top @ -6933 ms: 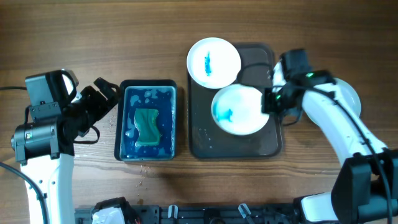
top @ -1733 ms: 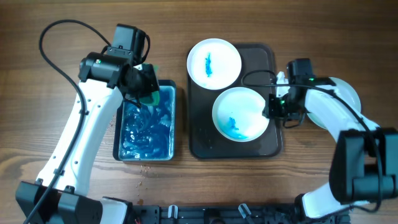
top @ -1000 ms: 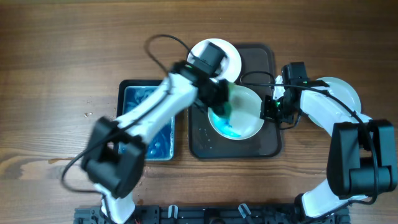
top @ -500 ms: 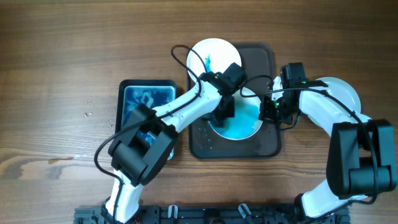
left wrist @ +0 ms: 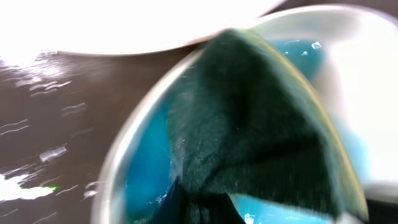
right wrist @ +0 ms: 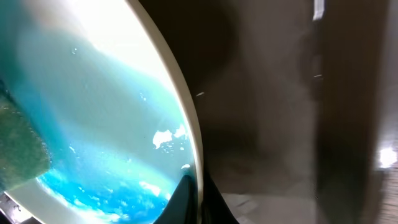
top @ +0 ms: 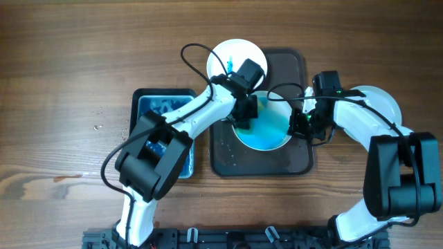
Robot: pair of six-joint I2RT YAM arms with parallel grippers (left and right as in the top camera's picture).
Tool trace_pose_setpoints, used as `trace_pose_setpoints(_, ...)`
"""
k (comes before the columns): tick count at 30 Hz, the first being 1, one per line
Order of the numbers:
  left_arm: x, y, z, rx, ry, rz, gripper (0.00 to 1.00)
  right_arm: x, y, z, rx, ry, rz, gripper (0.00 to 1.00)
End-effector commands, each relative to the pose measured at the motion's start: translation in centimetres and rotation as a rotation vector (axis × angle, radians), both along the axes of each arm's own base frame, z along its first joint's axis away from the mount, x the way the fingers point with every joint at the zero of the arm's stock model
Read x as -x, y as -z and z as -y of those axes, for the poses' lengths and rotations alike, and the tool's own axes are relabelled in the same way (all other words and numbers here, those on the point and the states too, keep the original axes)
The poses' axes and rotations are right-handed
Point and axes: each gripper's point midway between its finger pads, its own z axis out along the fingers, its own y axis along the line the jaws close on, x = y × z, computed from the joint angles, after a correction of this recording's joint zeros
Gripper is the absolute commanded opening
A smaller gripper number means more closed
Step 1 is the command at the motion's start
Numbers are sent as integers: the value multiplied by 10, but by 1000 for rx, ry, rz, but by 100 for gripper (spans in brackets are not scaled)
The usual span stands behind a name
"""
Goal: Clean dirty plates on tray and stack at the side
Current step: 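Scrub the plate held by the right gripper with the sponge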
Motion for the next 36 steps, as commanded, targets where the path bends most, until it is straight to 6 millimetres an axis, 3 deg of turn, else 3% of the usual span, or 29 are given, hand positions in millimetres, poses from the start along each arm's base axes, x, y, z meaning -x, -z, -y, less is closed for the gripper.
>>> trace_pose_setpoints(1, 36, 4, 63, 273, 41, -188, 4, 11, 15, 9, 65, -37, -35, 4)
trace_pose_setpoints(6, 46, 5, 94, 342, 102, -174, 4, 11, 15, 9, 66, -38, -36, 4)
trace_pose_setpoints(13, 45, 19, 93, 327, 120, -169, 4, 12, 15, 9, 66, -38, -38, 4)
trace_pose_setpoints(16, 26, 22, 77, 290, 147, -95, 4, 13, 15, 9, 66, -38, -41, 4)
trace_pose_setpoints(18, 5, 30, 48, 189, 113, -43, 4, 13, 15, 9, 66, -38, -42, 4)
trace_pose_setpoints(21, -21, 37, -12, -37, 21, -6, 4, 14, 15, 9, 66, -38, -47, 4)
trace_pose_setpoints(24, -31, 34, -56, -230, -22, 10, 4, 13, 15, 9, 66, -38, -43, 4)
trace_pose_setpoints(27, -28, 28, -81, -364, -20, 13, 4, 13, 15, 9, 66, -38, -41, 4)
trace_pose_setpoints(30, -16, 26, -91, -432, -6, -16, 4, 13, 15, 9, 66, -37, -42, 4)
trace_pose_setpoints(32, -8, 27, -87, -427, 11, -43, 4, 13, 15, 9, 66, -37, -42, 4)
trace_pose_setpoints(36, 18, 28, -47, -267, 73, -136, 4, 13, 15, 9, 66, -37, -42, 4)
